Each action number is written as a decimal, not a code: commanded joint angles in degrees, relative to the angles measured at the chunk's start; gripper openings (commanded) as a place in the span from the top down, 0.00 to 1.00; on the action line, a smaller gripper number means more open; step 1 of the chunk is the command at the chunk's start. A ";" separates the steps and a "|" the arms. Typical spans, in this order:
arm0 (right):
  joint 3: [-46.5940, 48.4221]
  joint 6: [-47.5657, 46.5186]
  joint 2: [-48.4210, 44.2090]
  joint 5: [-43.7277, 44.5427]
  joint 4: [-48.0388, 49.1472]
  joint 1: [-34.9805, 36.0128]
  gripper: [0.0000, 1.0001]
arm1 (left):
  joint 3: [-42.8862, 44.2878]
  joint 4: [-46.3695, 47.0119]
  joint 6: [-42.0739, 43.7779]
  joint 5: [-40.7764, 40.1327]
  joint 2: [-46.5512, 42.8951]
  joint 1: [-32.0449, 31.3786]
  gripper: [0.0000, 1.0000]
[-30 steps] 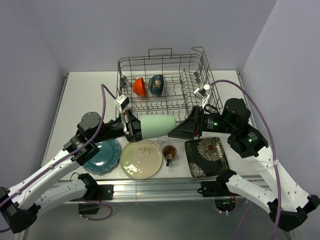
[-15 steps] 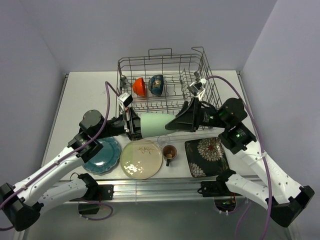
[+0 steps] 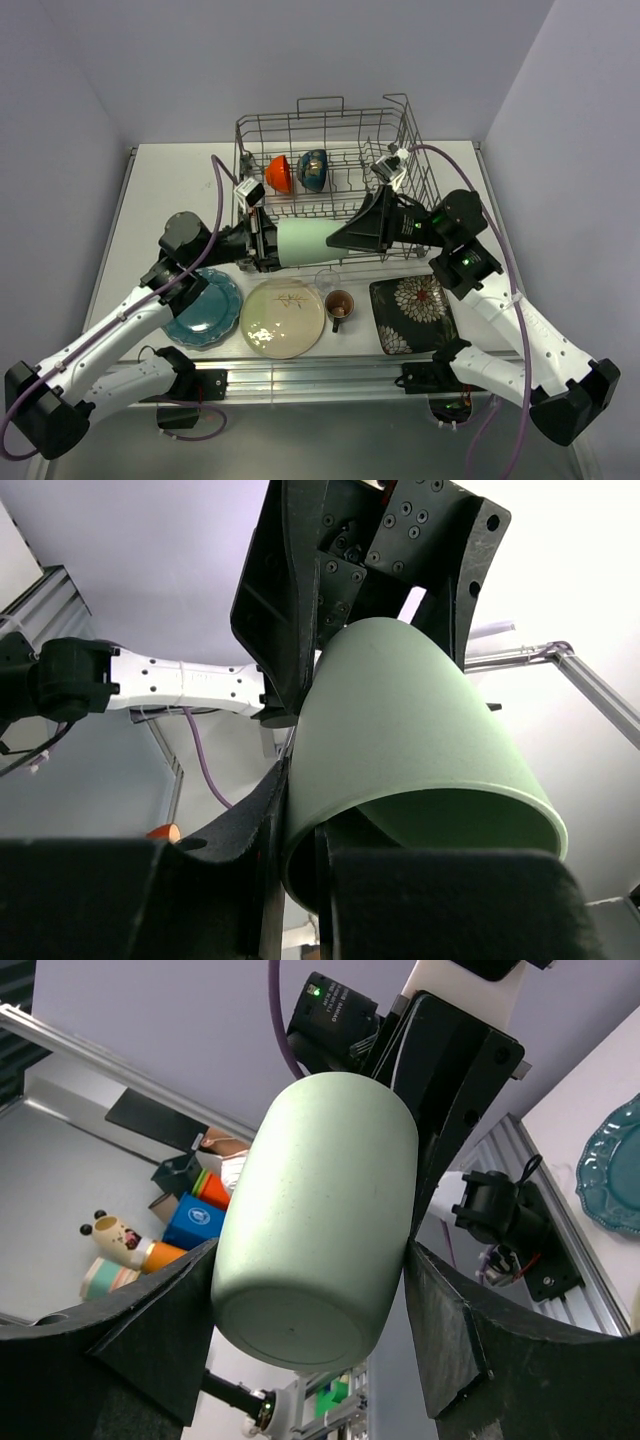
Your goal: Load the mixed dishes into the dish rack
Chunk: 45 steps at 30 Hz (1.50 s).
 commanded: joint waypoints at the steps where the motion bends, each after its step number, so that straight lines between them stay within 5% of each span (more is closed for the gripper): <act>1: 1.29 0.34 1.72 -1.30 4.29 0.33 0.85 | 1.72 3.32 -0.11 2.48 1.59 0.84 0.91; 2: 1.73 0.25 2.16 -1.30 4.11 0.25 0.98 | 2.25 1.47 1.20 2.66 1.77 1.28 0.44; 3: 2.34 -0.01 2.78 -1.39 3.50 -0.19 1.00 | 3.04 -0.55 2.08 2.22 1.60 2.76 0.16; 4: 3.74 -1.14 3.91 -1.39 2.71 -0.63 1.00 | 3.31 -4.92 2.96 1.87 1.33 3.64 0.01; 8: 9.45 -7.29 7.78 -0.51 -7.71 -4.22 1.00 | 6.46 -23.02 11.29 -1.28 -1.21 11.02 0.01; 15: 24.64 -19.94 19.46 3.08 -26.94 -12.14 1.00 | 18.58 -60.17 22.47 -18.68 -1.31 23.15 0.01; 18: 41.47 -28.38 28.07 11.85 -42.12 -14.08 1.00 | 22.02 -70.23 27.74 -22.82 2.81 25.00 0.01; 23: 71.03 -43.24 50.21 36.35 -69.66 -13.90 1.00 | 22.03 -70.27 30.57 -18.72 8.35 25.45 0.04; 27: 92.05 -47.03 64.89 44.65 -78.15 -14.16 1.00 | 22.99 -68.86 31.53 -18.26 9.07 25.45 0.05; 33: 78.31 -49.58 62.64 52.91 -71.57 -14.08 1.00 | 24.93 -68.77 33.29 -17.47 11.79 25.54 0.05; 45: 87.68 -52.75 72.56 60.13 -71.12 -13.20 1.00 | 23.61 -69.91 34.08 -15.36 14.60 25.54 0.07</act>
